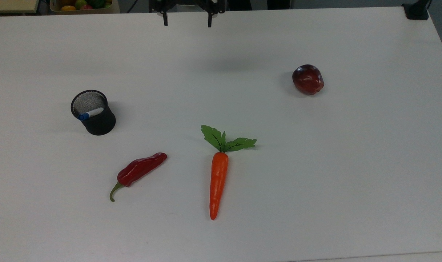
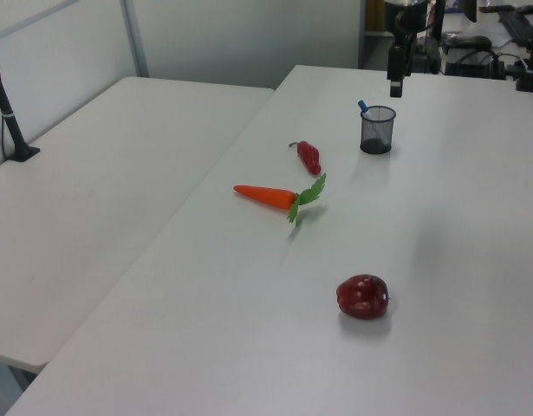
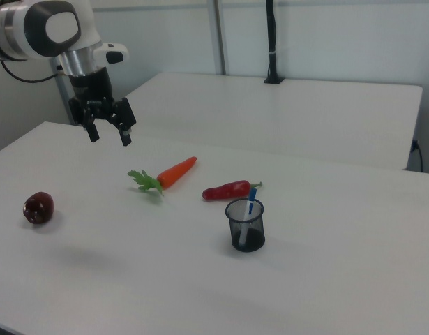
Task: Take marker pen
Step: 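Move the gripper over the black mesh cup and lower onto the marker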
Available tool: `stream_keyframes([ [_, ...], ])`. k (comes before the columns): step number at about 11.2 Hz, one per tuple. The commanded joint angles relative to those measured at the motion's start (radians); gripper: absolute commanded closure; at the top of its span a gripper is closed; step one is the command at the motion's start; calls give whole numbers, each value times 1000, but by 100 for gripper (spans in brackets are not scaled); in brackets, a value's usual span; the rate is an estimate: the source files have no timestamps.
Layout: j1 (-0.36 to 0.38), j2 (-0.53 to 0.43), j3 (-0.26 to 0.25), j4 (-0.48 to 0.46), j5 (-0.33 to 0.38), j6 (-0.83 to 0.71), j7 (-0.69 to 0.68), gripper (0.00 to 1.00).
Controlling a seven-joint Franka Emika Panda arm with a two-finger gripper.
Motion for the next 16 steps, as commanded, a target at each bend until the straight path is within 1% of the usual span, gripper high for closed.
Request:
stream_keyframes([
  [1,4,-25,-6,-3,12,-60,11,0],
  [3,0,-26,-11,-3,12,-60,0,0],
  [5,-10,-25,-28,2,12,-53,-21,0],
  [7,-46,-19,-46,3,12,-31,-111,0],
  [10,-112,14,-92,2,15,111,-196,0],
  [12,-178,63,-94,2,16,220,-230,0],
  [14,-235,121,-94,2,16,319,-230,1],
  [16,-272,178,-94,2,41,416,-230,5],
])
